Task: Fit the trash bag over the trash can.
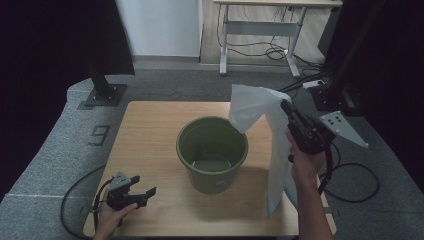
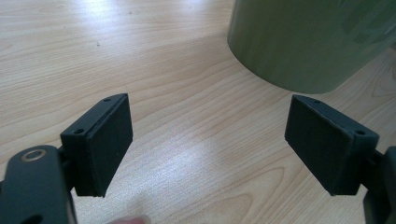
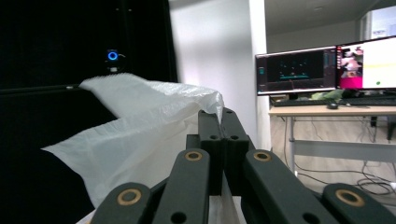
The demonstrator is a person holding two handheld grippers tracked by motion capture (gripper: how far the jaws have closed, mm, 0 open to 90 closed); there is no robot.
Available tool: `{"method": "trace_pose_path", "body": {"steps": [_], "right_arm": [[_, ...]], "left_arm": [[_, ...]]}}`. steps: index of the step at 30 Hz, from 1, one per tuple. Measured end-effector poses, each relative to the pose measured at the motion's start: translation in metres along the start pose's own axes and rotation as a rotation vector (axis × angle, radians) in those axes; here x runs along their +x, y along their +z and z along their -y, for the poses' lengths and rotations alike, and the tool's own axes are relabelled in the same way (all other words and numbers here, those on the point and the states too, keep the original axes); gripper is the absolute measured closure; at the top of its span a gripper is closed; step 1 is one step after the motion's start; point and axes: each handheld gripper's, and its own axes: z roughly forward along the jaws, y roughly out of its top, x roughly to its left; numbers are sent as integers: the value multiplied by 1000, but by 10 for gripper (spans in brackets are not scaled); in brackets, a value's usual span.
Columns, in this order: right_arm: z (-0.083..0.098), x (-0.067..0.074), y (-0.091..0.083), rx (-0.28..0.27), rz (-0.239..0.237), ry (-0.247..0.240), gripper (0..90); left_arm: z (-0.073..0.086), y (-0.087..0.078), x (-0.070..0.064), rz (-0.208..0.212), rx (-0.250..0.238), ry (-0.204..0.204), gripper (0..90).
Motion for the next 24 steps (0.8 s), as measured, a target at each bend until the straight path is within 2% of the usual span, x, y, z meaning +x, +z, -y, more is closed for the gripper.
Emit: {"method": "trace_pose_path", "body": {"steps": [3,5,8,10,13,15,19,24], "right_arm": [[4,9,2,14,-20,-18,889],[13,17,4,44,-33,-51,890],[31,25,8,86,-56,-65,889],[50,30,11,127,-78,-76,889],[75,32,13,177,-100,-62,889],[85,34,13,195,-113,-52,888],[100,42,12,225,-150,-65,888],[108,53,9,252,-190,-83,888]], "left_arm": [[0,0,0,-2,0,-1,151],[0,0,0,0,0,-3,151],[-1,-1,-1,11,0,-12,152],[-2,-1,-2,12,4,-7,152],[-4,-1,-4,13,8,4,153],[-5,0,-6,15,12,10,152],[-5,2,-6,14,23,13,152],[-5,2,-6,15,24,11,152]]}}
